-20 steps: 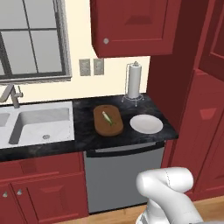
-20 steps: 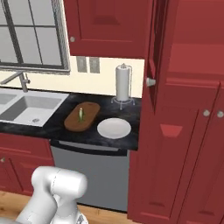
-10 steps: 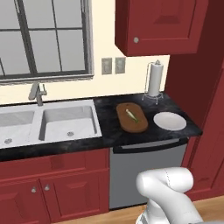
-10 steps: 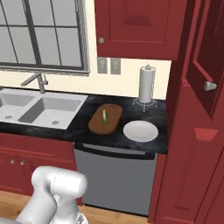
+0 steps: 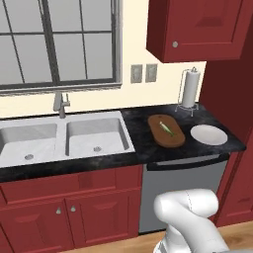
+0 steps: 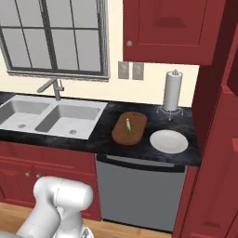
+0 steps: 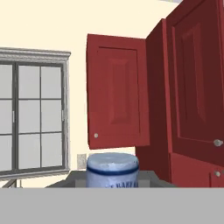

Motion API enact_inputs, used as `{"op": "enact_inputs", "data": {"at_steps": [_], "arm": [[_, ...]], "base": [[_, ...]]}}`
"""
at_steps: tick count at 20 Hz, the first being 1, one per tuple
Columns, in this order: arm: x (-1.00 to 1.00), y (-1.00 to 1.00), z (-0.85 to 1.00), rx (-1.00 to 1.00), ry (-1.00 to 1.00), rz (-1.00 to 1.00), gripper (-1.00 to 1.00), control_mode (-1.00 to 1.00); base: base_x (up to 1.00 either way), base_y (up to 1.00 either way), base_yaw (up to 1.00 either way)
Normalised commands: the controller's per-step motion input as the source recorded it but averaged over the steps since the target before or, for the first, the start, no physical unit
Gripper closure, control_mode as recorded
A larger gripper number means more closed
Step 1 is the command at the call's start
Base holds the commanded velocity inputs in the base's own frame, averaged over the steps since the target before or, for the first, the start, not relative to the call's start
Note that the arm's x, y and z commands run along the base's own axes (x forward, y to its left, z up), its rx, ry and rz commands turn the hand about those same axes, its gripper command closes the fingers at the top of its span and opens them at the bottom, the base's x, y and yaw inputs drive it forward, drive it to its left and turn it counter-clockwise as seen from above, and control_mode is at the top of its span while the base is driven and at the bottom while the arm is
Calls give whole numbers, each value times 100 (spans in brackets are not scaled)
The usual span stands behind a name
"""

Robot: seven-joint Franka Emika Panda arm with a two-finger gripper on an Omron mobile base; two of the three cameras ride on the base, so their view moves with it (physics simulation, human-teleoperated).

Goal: Pick the fish from the plate and place it on the cutting board. Then pick the condiment bottle from the cabinet and place it next to the cutting board.

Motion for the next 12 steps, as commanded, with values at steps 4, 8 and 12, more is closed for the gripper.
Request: {"op": "enact_inputs", "data": {"at_steps": [4, 8, 12], "arm": [[0, 0, 0, 0, 0, 0, 100, 100], [0, 0, 0, 0, 0, 0, 100, 100], [0, 0, 0, 0, 0, 0, 100, 100]], "base": [[0, 33, 0], [13, 29, 0], [27, 26, 0]]}}
